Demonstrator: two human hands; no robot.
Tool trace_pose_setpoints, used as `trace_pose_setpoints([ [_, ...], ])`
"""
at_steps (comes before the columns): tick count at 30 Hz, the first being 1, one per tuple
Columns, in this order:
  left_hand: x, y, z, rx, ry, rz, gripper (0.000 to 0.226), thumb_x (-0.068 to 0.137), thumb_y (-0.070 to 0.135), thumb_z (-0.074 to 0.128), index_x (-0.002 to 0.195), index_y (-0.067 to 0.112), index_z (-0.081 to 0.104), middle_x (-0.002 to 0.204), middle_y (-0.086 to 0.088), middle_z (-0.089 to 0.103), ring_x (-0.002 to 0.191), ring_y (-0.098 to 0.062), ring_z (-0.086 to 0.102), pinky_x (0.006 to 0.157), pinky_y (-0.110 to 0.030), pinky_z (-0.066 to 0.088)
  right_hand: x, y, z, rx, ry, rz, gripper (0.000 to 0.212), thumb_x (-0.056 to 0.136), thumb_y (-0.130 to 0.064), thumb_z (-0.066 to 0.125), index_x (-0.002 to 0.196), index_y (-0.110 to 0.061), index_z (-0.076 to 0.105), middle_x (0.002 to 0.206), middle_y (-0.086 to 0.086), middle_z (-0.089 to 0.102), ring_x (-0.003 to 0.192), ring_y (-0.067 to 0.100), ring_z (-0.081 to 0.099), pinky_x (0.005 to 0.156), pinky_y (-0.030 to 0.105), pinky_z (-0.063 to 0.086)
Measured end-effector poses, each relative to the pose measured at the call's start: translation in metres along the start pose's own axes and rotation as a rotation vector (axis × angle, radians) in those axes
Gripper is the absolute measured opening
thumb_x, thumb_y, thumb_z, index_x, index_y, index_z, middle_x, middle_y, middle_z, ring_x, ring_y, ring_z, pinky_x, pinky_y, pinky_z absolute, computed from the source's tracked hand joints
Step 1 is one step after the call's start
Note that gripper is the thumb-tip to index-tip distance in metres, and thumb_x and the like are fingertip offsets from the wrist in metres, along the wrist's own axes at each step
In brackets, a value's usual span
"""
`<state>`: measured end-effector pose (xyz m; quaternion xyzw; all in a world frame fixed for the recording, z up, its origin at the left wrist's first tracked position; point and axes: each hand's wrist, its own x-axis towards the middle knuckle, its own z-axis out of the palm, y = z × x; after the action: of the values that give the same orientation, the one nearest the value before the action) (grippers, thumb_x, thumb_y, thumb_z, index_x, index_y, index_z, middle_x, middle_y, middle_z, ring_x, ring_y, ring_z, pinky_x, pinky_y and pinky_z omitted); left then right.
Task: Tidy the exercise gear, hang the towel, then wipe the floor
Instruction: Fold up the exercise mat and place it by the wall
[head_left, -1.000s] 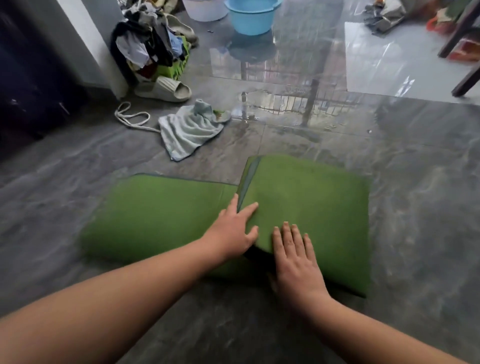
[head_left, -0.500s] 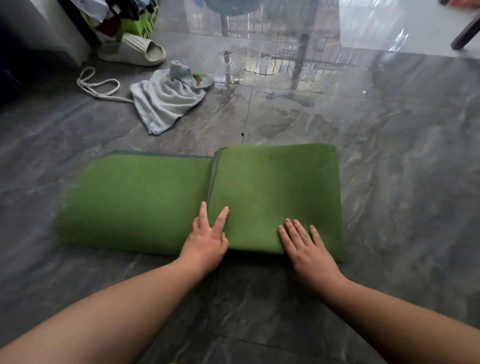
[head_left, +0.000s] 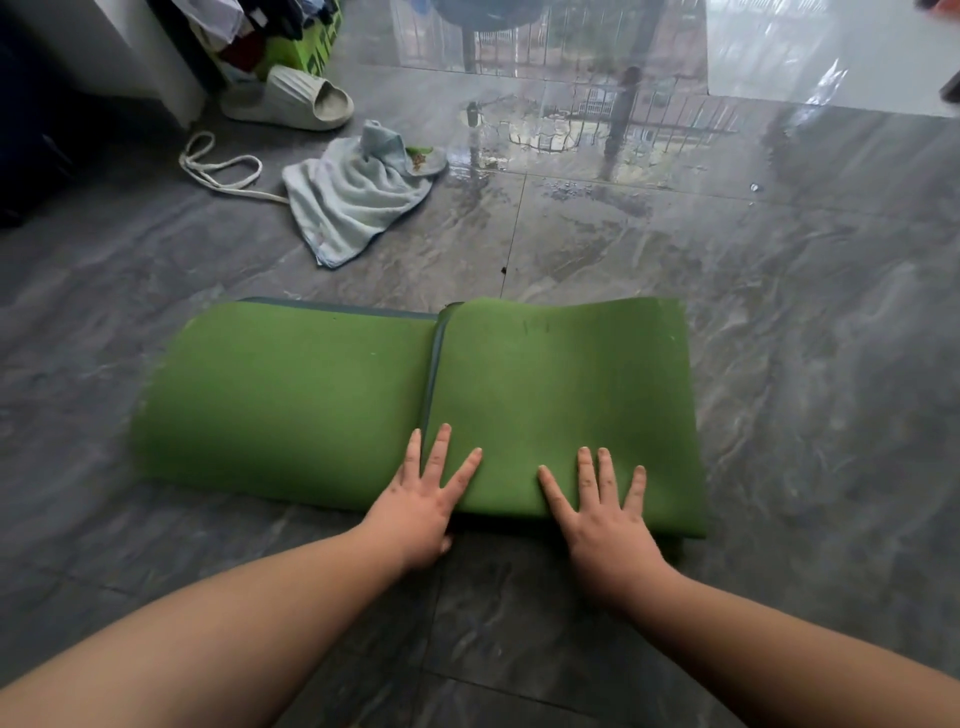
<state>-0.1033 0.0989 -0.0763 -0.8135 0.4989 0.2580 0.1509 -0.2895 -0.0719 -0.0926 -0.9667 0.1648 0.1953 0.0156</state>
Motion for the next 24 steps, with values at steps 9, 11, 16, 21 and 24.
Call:
trace_pose_setpoints([
  [9,0.001,-0.006,0.002,0.050,0.029,0.052,0.081,0.098,0.006,0.031,0.147,0.029,-0.028,0.151,-0.022,-0.037,0.141,-0.054,-0.019,0.117,-0.051,0.025,0.030,-0.059,-0.030,0.012,-0.033,-0.110,0.081,0.097,-0.032,0.039,0.152,-0.019,-0.018,0.159,0.018,-0.024,0.141,0.055,-0.019,0.100,0.080,-0.012],
  [11,0.001,-0.013,-0.003,0.014,0.024,0.061,0.088,0.096,0.006,0.040,0.148,0.031,-0.026,0.154,-0.016,-0.034,0.144,-0.048,-0.016,0.113,-0.047,0.033,0.035,-0.060,-0.033,0.031,-0.044,-0.093,0.075,0.098,-0.027,0.037,0.154,-0.020,-0.011,0.161,0.019,-0.014,0.142,0.056,-0.014,0.100,0.082,-0.006],
  [16,-0.010,-0.042,-0.004,-0.080,0.047,0.148,0.112,0.085,0.020,0.067,0.148,0.037,-0.024,0.158,-0.010,-0.027,0.149,-0.029,-0.014,0.118,-0.039,0.026,0.043,-0.061,-0.040,0.003,-0.087,-0.096,0.067,0.100,-0.024,0.036,0.153,-0.022,-0.004,0.160,0.016,-0.006,0.142,0.056,-0.005,0.101,0.082,0.006],
  [21,-0.028,-0.067,-0.003,0.060,0.134,0.068,0.113,0.085,0.058,0.056,0.131,0.040,-0.046,0.148,-0.001,-0.038,0.143,-0.019,-0.025,0.119,-0.051,0.000,0.038,-0.054,-0.049,0.081,-0.053,-0.077,0.071,0.098,-0.016,0.034,0.153,-0.023,-0.010,0.162,0.018,-0.009,0.143,0.055,-0.009,0.104,0.079,0.004],
  [24,-0.038,-0.073,-0.014,-0.005,0.263,-0.016,0.099,0.082,0.073,0.029,0.138,0.033,-0.043,0.156,-0.005,-0.025,0.146,-0.021,-0.015,0.118,-0.057,0.016,0.036,-0.030,-0.060,0.198,0.039,-0.051,0.085,0.091,-0.022,0.054,0.152,-0.027,-0.006,0.163,0.017,0.007,0.146,0.050,0.008,0.106,0.076,0.014],
])
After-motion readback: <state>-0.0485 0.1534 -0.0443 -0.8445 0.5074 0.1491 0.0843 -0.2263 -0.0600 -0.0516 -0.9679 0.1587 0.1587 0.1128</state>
